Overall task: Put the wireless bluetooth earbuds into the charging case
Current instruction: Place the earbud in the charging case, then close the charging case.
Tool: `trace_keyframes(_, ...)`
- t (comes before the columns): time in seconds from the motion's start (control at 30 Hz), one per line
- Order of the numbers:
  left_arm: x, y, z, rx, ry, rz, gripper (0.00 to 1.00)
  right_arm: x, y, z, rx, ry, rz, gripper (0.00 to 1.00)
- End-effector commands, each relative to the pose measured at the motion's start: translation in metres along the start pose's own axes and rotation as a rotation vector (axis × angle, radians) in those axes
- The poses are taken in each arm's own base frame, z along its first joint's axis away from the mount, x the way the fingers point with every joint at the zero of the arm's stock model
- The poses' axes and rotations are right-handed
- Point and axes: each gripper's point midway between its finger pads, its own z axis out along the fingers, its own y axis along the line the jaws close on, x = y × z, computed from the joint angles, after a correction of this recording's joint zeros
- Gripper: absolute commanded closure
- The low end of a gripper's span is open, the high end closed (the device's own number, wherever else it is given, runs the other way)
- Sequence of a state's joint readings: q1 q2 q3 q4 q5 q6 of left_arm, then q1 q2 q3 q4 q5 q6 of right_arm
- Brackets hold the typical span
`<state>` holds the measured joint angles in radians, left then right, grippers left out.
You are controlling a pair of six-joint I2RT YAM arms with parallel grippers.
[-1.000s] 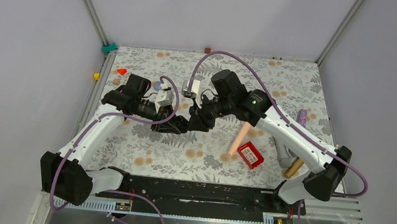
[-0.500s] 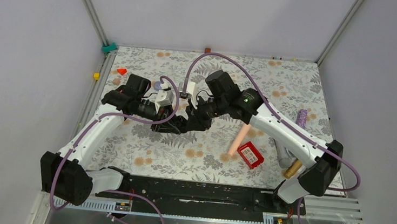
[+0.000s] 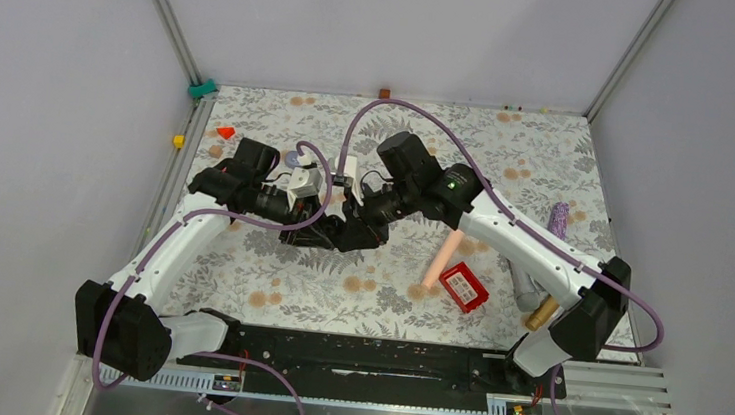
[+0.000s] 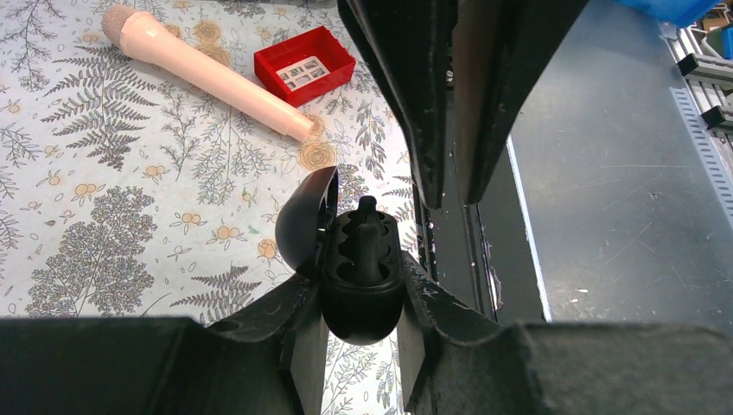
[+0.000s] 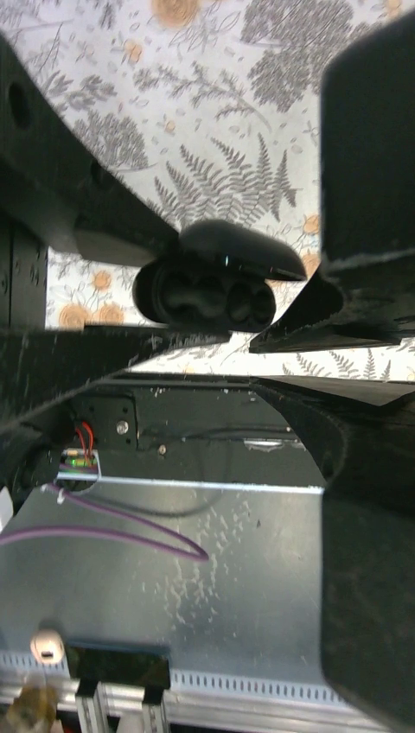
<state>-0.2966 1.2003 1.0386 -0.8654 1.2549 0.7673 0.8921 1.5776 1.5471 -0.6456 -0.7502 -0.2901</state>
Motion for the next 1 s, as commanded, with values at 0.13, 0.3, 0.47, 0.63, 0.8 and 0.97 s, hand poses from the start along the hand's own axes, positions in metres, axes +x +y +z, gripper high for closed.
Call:
trace_keyframes(0.13,-0.014,-0.005,0.001,0.027,-0.042,0.068,0.92,-0.016,0.008,-0.014,0.028,-0.031,-0.047,0.77)
trace_keyframes(0.3,-0.013,-0.004,0.001,0.029,-0.042,0.064,0.92,-0.025,0.007,-0.032,0.094,-0.062,-0.079,0.76)
trace_keyframes(0.47,-0.014,-0.005,0.000,0.025,-0.042,0.069,0.92,-0.033,-0.018,-0.051,0.253,-0.096,-0.083,0.73)
trace_keyframes(0.63,-0.015,-0.006,0.000,0.026,-0.044,0.074,0.92,-0.035,-0.056,-0.068,0.396,-0.176,-0.003,0.72)
trace_keyframes(0.8,-0.016,-0.006,0.000,0.027,-0.045,0.074,0.91,-0.023,-0.087,-0.066,0.477,-0.177,0.079,0.71)
trace_keyframes(0.97,-0.015,-0.006,0.000,0.026,-0.045,0.076,0.91,-0.008,-0.098,-0.043,0.430,-0.136,0.171,0.71)
